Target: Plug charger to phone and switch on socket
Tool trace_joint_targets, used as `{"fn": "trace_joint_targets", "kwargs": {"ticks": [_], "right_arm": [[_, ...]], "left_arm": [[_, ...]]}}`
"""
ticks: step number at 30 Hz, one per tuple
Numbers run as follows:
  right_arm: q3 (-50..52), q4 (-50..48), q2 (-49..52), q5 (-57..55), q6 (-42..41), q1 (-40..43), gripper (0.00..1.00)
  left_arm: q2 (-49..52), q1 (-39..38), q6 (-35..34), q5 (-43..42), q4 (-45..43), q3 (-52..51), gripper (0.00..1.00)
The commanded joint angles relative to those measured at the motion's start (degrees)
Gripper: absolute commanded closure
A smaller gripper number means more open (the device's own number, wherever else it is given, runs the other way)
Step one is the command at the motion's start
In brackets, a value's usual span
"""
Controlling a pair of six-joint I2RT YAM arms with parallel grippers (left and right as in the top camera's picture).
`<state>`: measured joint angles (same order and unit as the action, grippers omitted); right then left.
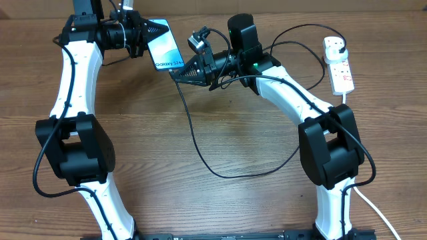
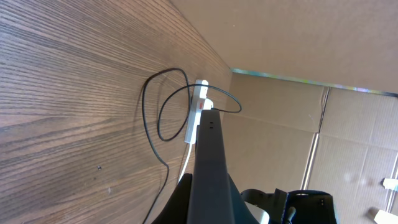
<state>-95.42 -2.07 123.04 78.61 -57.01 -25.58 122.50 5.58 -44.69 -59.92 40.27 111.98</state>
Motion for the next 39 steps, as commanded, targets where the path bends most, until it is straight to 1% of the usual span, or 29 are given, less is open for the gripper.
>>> {"fn": "trace_joint_targets", "kwargs": {"ticks": [1, 11, 26, 35, 39], "right_arm": [[-1.2, -0.5, -1.7, -0.6, -0.3, 0.3, 0.96], [-1.2, -0.5, -1.7, -1.1, -1.3, 1.9, 0.96], [-1.2, -0.4, -1.7, -1.3, -1.4, 1.9, 0.96], [-1.2, -0.5, -1.7, -3.3, -2.6, 2.0, 0.96], [-1.2, -0.4, -1.7, -3.6, -2.6, 2.0, 0.96]], "left_arm": [[0.0, -0.4, -0.5, -1.4, -0.2, 0.1, 0.96], [0.0, -0.4, -0.5, -1.4, -0.3, 0.1, 0.96], [0.0, -0.3, -0.8, -0.9, -0.3, 0.1, 0.96], [0.0, -0.3, -4.7, 1.3, -0.3, 0.1, 0.96], [0.0, -0.3, -5.3, 1.9, -0.3, 0.1, 0.96]]}}
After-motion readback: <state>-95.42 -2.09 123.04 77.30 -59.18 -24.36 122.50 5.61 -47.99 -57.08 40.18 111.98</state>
